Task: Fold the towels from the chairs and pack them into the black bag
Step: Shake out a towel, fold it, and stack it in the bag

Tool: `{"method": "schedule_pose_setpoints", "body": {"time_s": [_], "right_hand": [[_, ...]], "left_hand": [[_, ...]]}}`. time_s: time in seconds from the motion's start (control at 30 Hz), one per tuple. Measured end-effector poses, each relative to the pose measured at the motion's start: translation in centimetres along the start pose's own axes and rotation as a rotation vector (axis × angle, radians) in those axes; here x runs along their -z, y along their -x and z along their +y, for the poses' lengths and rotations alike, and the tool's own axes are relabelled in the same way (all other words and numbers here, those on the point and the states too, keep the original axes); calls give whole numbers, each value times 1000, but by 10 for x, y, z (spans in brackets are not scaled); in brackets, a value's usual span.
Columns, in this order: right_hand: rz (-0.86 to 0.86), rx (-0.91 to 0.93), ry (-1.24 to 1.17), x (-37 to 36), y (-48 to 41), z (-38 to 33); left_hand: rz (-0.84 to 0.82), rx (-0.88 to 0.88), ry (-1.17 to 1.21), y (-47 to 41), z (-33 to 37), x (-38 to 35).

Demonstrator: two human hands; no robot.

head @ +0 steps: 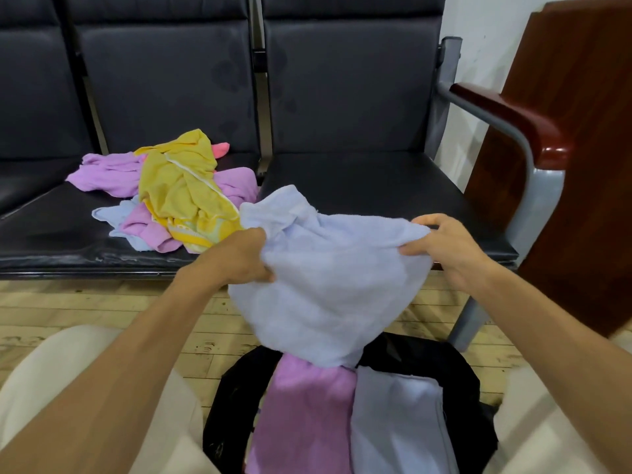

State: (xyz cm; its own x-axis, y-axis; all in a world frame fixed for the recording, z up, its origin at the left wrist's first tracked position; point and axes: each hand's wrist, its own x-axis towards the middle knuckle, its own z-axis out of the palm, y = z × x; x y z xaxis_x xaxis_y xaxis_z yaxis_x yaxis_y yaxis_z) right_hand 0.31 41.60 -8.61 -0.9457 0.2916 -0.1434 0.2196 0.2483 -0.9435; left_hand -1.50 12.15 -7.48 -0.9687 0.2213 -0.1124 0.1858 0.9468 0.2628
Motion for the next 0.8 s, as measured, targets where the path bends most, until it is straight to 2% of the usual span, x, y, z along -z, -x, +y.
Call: {"method": "schedule_pose_setpoints", "body": {"time_s": [0.03,0.1,0.2,0.27,0.33,0.4,0.5,0.63,0.73,0.8], "right_hand": [[46,22,59,5,-2,2],[85,90,237,13,-3,4],[0,91,614,24,-5,4],[-103,-9,788,26,-5,5],[-158,-59,796,25,-6,6],[-204,-42,628,23,-6,5],[-266,-56,196,19,-3,-3],[-185,-157,-281,20,-3,-5],[-150,-165,-493,18,2,-7],[-154,-153,-577,17,9,-11]], "left_hand": [[45,14,30,-4,-4,-2],[85,25,247,-9,-10,-4],[75,26,557,-8,-12,-4],[74,55,566,-7,-14,-6],[73,102,526,-8,-17,-7],[78,137,651,-7,-18,-6],[62,220,1148,-1,-7,4],[32,237,1705,5,-1,22],[-47,127,1803,10,0,27],[-5,97,1756,9,0,26]]}}
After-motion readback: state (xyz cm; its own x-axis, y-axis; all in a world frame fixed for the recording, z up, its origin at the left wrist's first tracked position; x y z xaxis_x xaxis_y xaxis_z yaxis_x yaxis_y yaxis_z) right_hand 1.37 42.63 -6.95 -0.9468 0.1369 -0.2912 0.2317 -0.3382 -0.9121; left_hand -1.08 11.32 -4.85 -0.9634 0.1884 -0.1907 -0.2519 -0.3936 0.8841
